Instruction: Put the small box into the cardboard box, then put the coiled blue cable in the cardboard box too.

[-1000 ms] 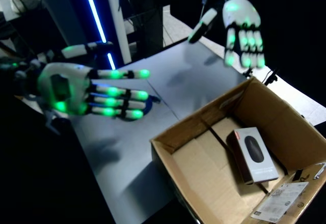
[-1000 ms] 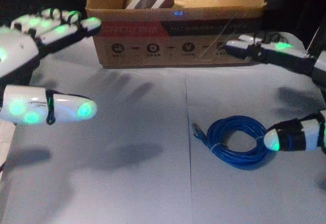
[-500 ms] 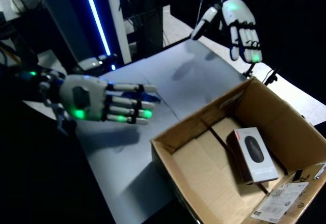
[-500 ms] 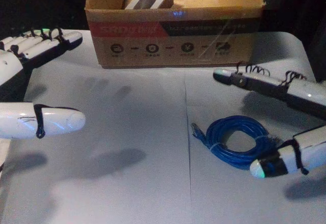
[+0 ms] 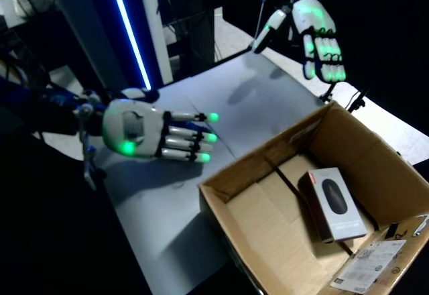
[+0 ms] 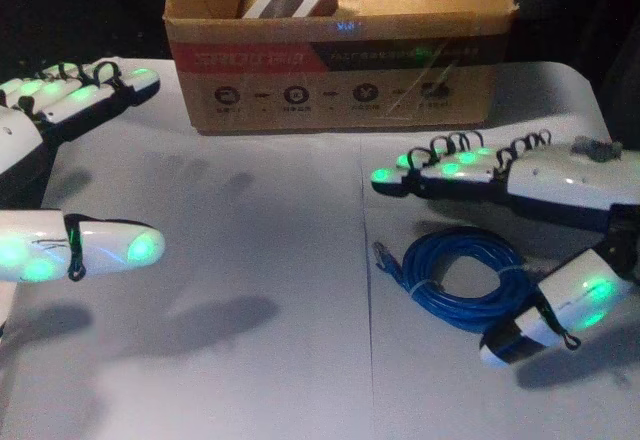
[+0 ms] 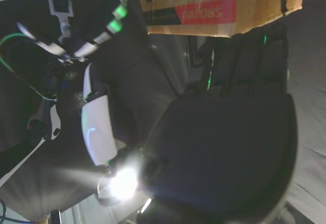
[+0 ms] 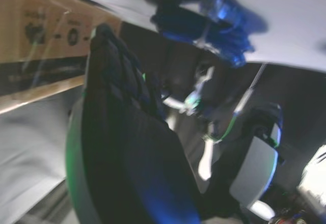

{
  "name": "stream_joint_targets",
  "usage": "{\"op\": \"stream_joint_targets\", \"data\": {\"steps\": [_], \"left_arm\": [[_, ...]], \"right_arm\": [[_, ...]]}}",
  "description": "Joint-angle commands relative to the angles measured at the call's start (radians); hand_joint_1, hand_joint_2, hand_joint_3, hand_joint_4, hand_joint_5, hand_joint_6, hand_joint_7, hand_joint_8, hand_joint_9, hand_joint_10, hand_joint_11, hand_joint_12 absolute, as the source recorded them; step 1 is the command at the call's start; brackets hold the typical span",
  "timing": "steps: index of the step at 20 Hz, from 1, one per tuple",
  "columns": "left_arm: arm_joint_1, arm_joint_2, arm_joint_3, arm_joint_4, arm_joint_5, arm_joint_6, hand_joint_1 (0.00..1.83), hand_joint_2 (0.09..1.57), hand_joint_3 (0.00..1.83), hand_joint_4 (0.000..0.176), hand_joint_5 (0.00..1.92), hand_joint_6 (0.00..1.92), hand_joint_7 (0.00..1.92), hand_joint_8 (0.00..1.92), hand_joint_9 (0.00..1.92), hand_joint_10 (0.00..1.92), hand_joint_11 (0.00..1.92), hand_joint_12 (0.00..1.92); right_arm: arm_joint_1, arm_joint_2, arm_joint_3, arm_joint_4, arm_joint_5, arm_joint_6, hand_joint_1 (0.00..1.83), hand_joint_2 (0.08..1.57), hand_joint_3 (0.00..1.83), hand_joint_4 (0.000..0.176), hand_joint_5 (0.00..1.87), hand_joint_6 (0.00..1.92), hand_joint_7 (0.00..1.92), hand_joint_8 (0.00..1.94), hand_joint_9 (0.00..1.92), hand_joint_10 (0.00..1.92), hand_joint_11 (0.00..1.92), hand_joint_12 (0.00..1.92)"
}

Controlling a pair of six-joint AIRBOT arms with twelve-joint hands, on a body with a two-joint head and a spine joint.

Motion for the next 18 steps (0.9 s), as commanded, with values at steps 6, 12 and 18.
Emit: {"op": "stream_joint_targets", "data": {"steps": [6, 12, 18], "left_arm": [[-0.006, 0.001, -0.003, -0.012, -0.114, -0.002, 0.27, 0.88, 0.0, 0.176, 0.0, 0.0, 0.0, 0.0, 0.0, 0.0, 0.01, 0.0], [-0.006, -0.002, -0.003, -0.012, -0.114, -0.011, 0.3, 0.87, 0.0, 0.176, 0.0, 0.0, 0.0, 0.0, 0.0, 0.0, 0.03, 0.01], [0.003, -0.003, -0.003, -0.012, -0.122, -0.031, 0.32, 0.88, 0.0, 0.176, 0.0, 0.0, 0.0, 0.0, 0.0, 0.0, 0.04, 0.01]], "right_arm": [[0.069, -0.008, -0.007, -0.159, -0.037, 0.004, 0.82, 0.77, 0.0, 0.176, 0.0, 0.0, 0.0, 0.0, 0.0, 0.0, 0.0, 0.0], [0.078, -0.024, -0.006, -0.249, -0.104, 0.004, 0.8, 0.77, 0.0, 0.176, 0.0, 0.0, 0.0, 0.0, 0.0, 0.0, 0.0, 0.0], [0.075, -0.027, -0.004, -0.257, -0.133, 0.004, 0.95, 0.8, 0.0, 0.176, 0.24, 0.0, 0.11, 0.01, 0.25, 0.01, 0.07, 0.33]]}}
